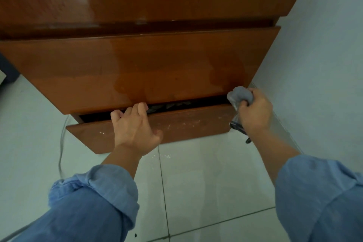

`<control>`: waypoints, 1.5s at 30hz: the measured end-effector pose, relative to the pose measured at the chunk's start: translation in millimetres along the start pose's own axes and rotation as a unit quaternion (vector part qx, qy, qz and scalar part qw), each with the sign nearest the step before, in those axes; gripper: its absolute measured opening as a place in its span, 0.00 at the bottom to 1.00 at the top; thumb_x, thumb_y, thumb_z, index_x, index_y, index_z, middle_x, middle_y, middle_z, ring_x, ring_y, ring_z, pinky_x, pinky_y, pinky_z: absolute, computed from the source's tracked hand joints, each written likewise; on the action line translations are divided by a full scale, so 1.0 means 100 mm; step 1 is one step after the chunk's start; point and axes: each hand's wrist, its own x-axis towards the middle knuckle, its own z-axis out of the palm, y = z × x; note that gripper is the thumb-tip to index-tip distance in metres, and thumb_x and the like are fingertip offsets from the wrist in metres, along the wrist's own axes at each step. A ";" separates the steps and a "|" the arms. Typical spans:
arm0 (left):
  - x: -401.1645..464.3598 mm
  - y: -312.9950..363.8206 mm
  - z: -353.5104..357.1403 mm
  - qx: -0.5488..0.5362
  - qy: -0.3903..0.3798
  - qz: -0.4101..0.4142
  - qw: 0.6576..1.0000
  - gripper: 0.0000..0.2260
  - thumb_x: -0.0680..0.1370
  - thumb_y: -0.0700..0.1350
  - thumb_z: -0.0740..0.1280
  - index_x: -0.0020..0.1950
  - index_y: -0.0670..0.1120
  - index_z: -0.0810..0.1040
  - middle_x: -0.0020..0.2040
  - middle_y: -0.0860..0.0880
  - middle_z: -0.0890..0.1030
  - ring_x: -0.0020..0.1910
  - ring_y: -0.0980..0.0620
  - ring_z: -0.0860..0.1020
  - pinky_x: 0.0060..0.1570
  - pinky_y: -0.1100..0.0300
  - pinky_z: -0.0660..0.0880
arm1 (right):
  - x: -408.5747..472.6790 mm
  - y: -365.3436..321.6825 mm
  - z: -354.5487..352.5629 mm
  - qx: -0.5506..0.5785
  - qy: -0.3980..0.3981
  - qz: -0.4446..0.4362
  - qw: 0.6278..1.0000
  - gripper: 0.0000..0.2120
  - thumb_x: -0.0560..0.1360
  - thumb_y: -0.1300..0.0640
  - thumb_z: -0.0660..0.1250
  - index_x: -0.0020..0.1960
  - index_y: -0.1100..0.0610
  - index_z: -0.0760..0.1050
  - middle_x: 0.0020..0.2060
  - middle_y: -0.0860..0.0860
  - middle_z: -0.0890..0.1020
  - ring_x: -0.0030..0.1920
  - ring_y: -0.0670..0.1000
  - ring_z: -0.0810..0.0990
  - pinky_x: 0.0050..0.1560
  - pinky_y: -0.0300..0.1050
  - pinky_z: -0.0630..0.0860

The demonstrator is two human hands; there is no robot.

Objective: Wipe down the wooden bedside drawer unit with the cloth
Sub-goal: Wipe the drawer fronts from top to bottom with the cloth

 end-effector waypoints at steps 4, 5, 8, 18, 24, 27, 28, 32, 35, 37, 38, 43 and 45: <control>-0.08 -0.02 0.04 0.020 0.001 0.021 1.000 0.30 0.67 0.62 0.64 0.64 0.48 0.69 0.53 0.52 0.73 0.53 0.50 0.74 0.53 0.51 0.58 | 0.04 0.13 0.16 -0.089 -0.139 -0.014 0.986 0.15 0.75 0.66 0.60 0.60 0.61 0.75 0.52 0.62 0.81 0.51 0.62 0.79 0.46 0.44 0.71; -0.10 -0.03 0.05 0.021 -0.003 0.024 0.999 0.31 0.67 0.62 0.64 0.65 0.48 0.68 0.54 0.51 0.72 0.54 0.50 0.73 0.54 0.52 0.58 | 0.02 0.11 0.20 -0.096 -0.144 -0.018 0.985 0.15 0.75 0.66 0.60 0.60 0.60 0.75 0.53 0.62 0.81 0.51 0.63 0.79 0.48 0.45 0.72; -0.16 -0.08 0.10 0.012 -0.019 0.034 0.999 0.32 0.68 0.60 0.65 0.69 0.47 0.67 0.58 0.50 0.71 0.59 0.49 0.70 0.58 0.50 0.58 | -0.12 -0.05 0.29 -0.124 -0.155 -0.042 0.979 0.16 0.75 0.65 0.60 0.62 0.58 0.74 0.54 0.61 0.80 0.53 0.63 0.75 0.52 0.51 0.73; -0.51 -0.66 0.23 0.028 -0.019 -0.004 0.999 0.37 0.66 0.43 0.69 0.74 0.42 0.64 0.74 0.45 0.67 0.73 0.46 0.63 0.66 0.39 0.57 | -0.76 -0.67 0.74 -0.127 -0.206 -0.135 0.961 0.22 0.77 0.59 0.61 0.70 0.57 0.66 0.66 0.55 0.73 0.65 0.57 0.69 0.64 0.47 0.66; -0.59 -0.96 0.19 0.053 -0.029 -0.120 0.991 0.34 0.74 0.48 0.61 0.78 0.43 0.53 0.79 0.46 0.54 0.78 0.48 0.51 0.71 0.43 0.41 | -0.98 -1.00 0.93 -0.163 -0.247 -0.160 0.942 0.23 0.78 0.59 0.59 0.72 0.55 0.62 0.68 0.54 0.69 0.66 0.56 0.69 0.64 0.46 0.68; -0.60 -1.06 0.15 0.040 -0.055 -0.146 0.987 0.34 0.77 0.51 0.58 0.79 0.45 0.47 0.80 0.48 0.49 0.78 0.50 0.47 0.72 0.44 0.38 | -1.05 -1.14 1.00 -0.168 -0.267 -0.157 0.936 0.23 0.78 0.59 0.59 0.72 0.55 0.61 0.69 0.55 0.68 0.62 0.57 0.74 0.56 0.46 0.73; -0.60 -1.09 0.14 0.033 -0.063 -0.146 0.987 0.34 0.77 0.52 0.58 0.79 0.46 0.45 0.80 0.48 0.47 0.78 0.50 0.45 0.73 0.44 0.39 | -1.08 -1.19 1.03 -0.168 -0.272 -0.161 0.934 0.23 0.78 0.59 0.59 0.72 0.55 0.61 0.69 0.55 0.68 0.61 0.57 0.75 0.55 0.46 0.73; -0.62 -1.18 0.08 0.020 -0.096 -0.115 0.988 0.40 0.74 0.53 0.60 0.78 0.47 0.39 0.79 0.50 0.40 0.78 0.52 0.41 0.73 0.45 0.37 | -1.23 -1.37 1.18 -0.164 -0.288 -0.185 0.925 0.23 0.78 0.58 0.58 0.73 0.55 0.60 0.69 0.54 0.68 0.63 0.57 0.73 0.55 0.46 0.73; -0.65 -1.27 0.08 0.023 -0.104 -0.094 0.990 0.42 0.74 0.53 0.61 0.78 0.48 0.36 0.78 0.50 0.36 0.77 0.54 0.37 0.72 0.45 0.34 | -1.36 -1.52 1.30 -0.158 -0.299 -0.208 0.918 0.23 0.78 0.58 0.58 0.72 0.55 0.60 0.68 0.54 0.69 0.66 0.56 0.70 0.56 0.47 0.72; -0.69 -1.33 0.08 0.025 -0.099 -0.091 0.991 0.40 0.75 0.51 0.60 0.78 0.49 0.36 0.78 0.51 0.35 0.75 0.55 0.35 0.70 0.47 0.29 | -1.43 -1.61 1.36 -0.157 -0.306 -0.220 0.913 0.24 0.78 0.58 0.58 0.73 0.55 0.60 0.68 0.53 0.68 0.68 0.55 0.68 0.58 0.47 0.71; -0.71 -1.36 0.09 0.023 -0.098 -0.096 0.990 0.40 0.76 0.50 0.60 0.78 0.49 0.35 0.78 0.51 0.35 0.75 0.55 0.33 0.68 0.47 0.28 | -1.46 -1.66 1.38 -0.156 -0.311 -0.231 0.909 0.24 0.78 0.57 0.58 0.73 0.55 0.59 0.68 0.53 0.68 0.68 0.55 0.68 0.59 0.46 0.71; -0.81 -1.49 0.08 -0.008 -0.111 -0.087 0.990 0.42 0.75 0.47 0.61 0.77 0.50 0.33 0.77 0.51 0.33 0.77 0.54 0.37 0.67 0.51 0.27 | -1.63 -1.87 1.52 -0.151 -0.307 -0.298 0.891 0.25 0.78 0.57 0.59 0.73 0.56 0.58 0.68 0.54 0.68 0.67 0.55 0.68 0.66 0.43 0.65; -0.82 -1.54 0.08 -0.024 -0.101 -0.089 0.991 0.42 0.74 0.47 0.62 0.77 0.49 0.34 0.78 0.51 0.34 0.77 0.55 0.39 0.69 0.52 0.30 | -1.71 -1.92 1.60 -0.136 -0.303 -0.321 0.887 0.25 0.78 0.58 0.60 0.73 0.57 0.58 0.68 0.55 0.68 0.68 0.55 0.67 0.68 0.43 0.62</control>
